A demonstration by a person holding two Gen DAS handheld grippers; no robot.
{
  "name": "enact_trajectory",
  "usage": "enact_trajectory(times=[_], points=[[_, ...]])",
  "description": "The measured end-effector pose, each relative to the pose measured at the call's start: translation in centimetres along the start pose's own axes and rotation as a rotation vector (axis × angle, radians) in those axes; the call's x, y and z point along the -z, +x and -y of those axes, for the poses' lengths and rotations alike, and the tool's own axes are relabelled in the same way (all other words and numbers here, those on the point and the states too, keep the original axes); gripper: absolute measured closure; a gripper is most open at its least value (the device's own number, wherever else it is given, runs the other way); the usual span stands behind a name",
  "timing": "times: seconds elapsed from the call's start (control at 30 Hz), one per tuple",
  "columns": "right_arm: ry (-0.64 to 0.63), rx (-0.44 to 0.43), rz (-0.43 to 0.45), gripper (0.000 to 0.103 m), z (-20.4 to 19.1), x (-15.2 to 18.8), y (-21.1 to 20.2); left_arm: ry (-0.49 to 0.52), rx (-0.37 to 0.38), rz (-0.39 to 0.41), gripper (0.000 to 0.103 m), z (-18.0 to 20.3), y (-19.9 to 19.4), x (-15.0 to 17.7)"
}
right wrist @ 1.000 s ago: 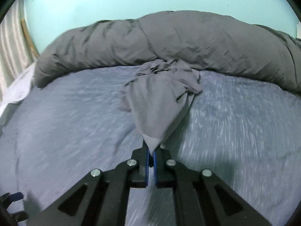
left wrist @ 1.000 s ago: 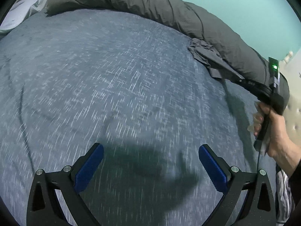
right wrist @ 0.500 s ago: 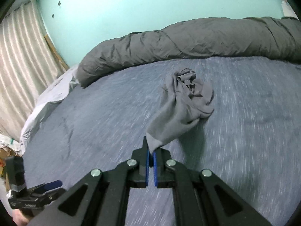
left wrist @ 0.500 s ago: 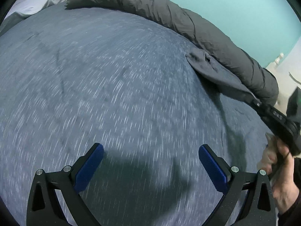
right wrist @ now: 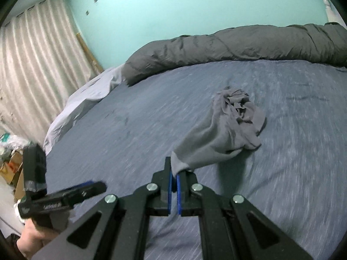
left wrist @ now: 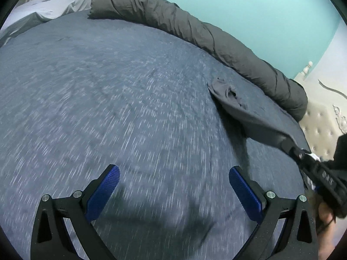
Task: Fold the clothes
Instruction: 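Drag the grey garment across the bed with the right gripper and release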
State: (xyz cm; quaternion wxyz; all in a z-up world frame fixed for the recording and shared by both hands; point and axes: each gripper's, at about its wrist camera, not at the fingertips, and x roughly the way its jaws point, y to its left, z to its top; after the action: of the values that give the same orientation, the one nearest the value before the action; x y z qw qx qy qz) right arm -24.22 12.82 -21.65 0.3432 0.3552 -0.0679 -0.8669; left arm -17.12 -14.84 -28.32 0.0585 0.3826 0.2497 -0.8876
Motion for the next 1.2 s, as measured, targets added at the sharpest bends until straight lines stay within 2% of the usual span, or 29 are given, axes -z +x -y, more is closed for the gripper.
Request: enact_trajectory(times=[0.17, 0.37, 0.57, 0.7, 0.73, 0.8, 0.87, 0.97, 1.1, 1.2], points=[[0.039, -0.024, 0.014, 0.100, -3.5, 3.3, -4.1, 0.000, -0.009, -0.012, 0.000, -0.6, -4.3, 3.6], [0.079, -0.057, -0.011, 0.100, -5.6, 6.8, -5.9, -0.010, -0.012, -0.003, 0.000, -1.9, -7.0, 6.4], [0.067, -0.103, -0.065, 0.100, -7.5, 9.5, -4.9, -0.019, -0.013, 0.006, 0.000, -3.4, -9.6, 9.2], [0.112, -0.112, -0.155, 0.092, -7.0, 10.8, -3.0, -0.013, -0.018, 0.000, 0.000, -3.6, -9.3, 9.8], [0.112, -0.111, -0.164, 0.087, -6.8, 10.8, -2.9, -0.008, -0.014, -0.003, 0.000, -3.6, -9.0, 9.9], [0.114, -0.109, -0.167, 0.065, -6.3, 10.9, -3.1, -0.003, 0.001, -0.015, 0.000, -3.5, -8.3, 9.9], [0.126, -0.108, -0.126, 0.058, -5.2, 10.6, -4.3, 0.013, -0.005, -0.019, 0.000, -3.3, -7.7, 9.9], [0.194, -0.036, -0.065, 0.057, -1.9, 10.0, -5.4, 0.041, -0.001, -0.033, 0.000, -2.4, -6.7, 9.8], [0.354, 0.021, 0.011, 0.057, 3.5, 9.6, -5.8, 0.083, 0.009, -0.055, 0.000, -1.0, -5.3, 9.7], [0.417, 0.049, 0.013, 0.057, 6.1, 10.0, -5.5, 0.128, 0.016, -0.081, 0.000, 0.4, -3.9, 9.9]])
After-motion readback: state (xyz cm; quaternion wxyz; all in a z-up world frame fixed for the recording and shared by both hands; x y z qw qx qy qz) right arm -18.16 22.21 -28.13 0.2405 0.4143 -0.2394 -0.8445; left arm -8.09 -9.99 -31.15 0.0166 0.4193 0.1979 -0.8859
